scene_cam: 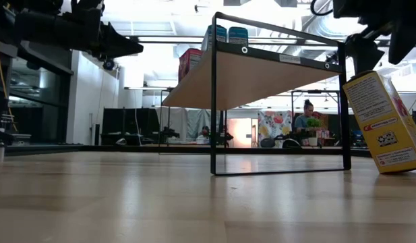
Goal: Stack cereal on shelf
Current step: Put the right yellow cereal box on the shelf
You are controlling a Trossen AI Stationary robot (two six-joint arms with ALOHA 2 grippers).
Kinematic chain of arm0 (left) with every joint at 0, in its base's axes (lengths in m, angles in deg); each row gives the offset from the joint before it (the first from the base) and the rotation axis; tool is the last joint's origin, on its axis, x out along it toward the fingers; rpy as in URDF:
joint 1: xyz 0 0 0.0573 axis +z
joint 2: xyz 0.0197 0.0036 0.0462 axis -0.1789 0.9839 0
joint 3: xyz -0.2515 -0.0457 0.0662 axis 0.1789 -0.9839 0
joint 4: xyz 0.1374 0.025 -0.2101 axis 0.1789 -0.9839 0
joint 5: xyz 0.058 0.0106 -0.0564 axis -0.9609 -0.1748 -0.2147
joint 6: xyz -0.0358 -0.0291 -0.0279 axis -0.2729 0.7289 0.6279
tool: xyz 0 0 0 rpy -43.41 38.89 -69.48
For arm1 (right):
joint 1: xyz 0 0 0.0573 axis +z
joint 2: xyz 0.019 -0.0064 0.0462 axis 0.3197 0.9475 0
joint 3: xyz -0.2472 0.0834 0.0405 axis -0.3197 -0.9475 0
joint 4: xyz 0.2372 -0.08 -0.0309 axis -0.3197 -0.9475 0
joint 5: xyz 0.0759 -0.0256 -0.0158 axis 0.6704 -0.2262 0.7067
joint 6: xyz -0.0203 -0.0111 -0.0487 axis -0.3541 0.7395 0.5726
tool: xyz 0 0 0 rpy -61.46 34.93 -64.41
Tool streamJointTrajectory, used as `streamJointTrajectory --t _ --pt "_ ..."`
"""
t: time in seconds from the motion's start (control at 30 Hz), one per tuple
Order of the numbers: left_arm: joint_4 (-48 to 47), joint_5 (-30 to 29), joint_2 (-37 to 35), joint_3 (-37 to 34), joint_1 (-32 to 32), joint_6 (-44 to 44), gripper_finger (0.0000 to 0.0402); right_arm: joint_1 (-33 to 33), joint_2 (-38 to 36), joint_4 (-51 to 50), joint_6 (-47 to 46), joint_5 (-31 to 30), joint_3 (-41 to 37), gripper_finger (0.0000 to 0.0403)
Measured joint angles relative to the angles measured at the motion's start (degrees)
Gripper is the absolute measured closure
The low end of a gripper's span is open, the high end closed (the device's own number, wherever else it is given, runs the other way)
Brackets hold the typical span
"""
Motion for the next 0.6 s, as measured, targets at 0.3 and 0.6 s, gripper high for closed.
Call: streamJointTrajectory --t 0.3,0.6 --pt "-0.06 0.46 0.00 0.00 0.00 0.02 0.0369 -0.51 5.78 1.40 5.67 1.53 0.00 0.0099" --pt "-0.13 0.46 0.00 0.00 0.00 0.02 0.0369 -0.51 10.51 1.20 8.91 2.64 0.02 0.0099"
